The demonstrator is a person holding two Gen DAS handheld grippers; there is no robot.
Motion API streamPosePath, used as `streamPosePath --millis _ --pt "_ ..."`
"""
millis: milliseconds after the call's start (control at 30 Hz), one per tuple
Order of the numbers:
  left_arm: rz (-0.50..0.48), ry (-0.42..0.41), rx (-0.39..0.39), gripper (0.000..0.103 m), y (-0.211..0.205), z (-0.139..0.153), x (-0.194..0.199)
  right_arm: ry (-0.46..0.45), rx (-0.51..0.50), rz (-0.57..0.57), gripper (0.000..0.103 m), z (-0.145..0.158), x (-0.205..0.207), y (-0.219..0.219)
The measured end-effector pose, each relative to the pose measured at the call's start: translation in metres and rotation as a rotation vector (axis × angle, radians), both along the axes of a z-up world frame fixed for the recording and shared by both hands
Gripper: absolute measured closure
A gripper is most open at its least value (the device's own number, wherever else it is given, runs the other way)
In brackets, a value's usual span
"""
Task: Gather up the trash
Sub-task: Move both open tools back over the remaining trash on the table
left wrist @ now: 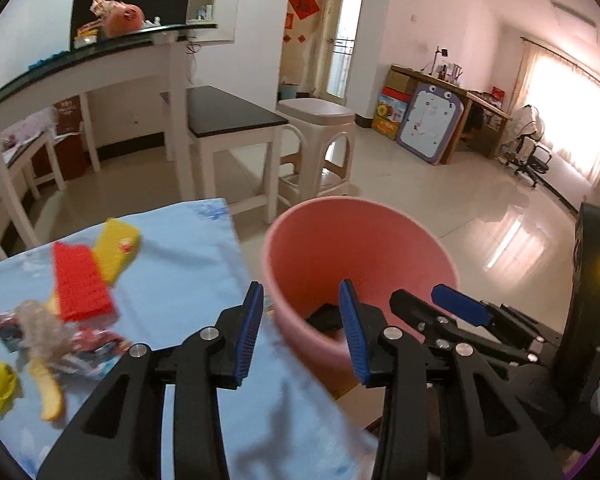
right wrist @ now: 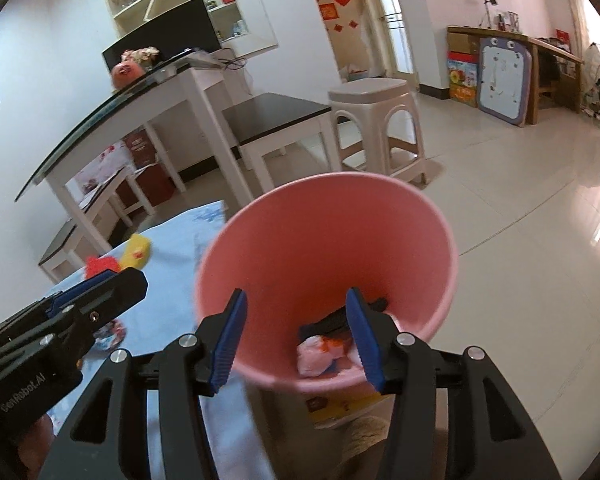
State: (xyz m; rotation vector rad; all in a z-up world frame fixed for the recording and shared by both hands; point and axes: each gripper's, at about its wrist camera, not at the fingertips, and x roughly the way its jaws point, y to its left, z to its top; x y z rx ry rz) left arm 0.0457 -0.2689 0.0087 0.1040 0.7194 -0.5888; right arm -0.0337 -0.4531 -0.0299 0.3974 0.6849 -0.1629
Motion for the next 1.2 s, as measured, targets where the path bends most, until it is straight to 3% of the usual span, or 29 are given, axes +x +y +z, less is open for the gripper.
streamPosePath --millis 433,933,1200 --pt "0.143 -0.037 -0.019 0.063 0.098 0.009 -0.039 0.005 -0.011 0.136 0.052 0.010 -0.006 0.087" --pt "0.286 0.058 -0.093 0.063 0.183 -0.005 -0.070 -0.021 -0.042 0.290 0.052 0.014 -0.023 0.180" --pt "0.344 0.086 -0.156 0.063 0.215 -0.008 -0.074 -0.034 -0.066 0.328 0.052 0.019 -0.016 0.205"
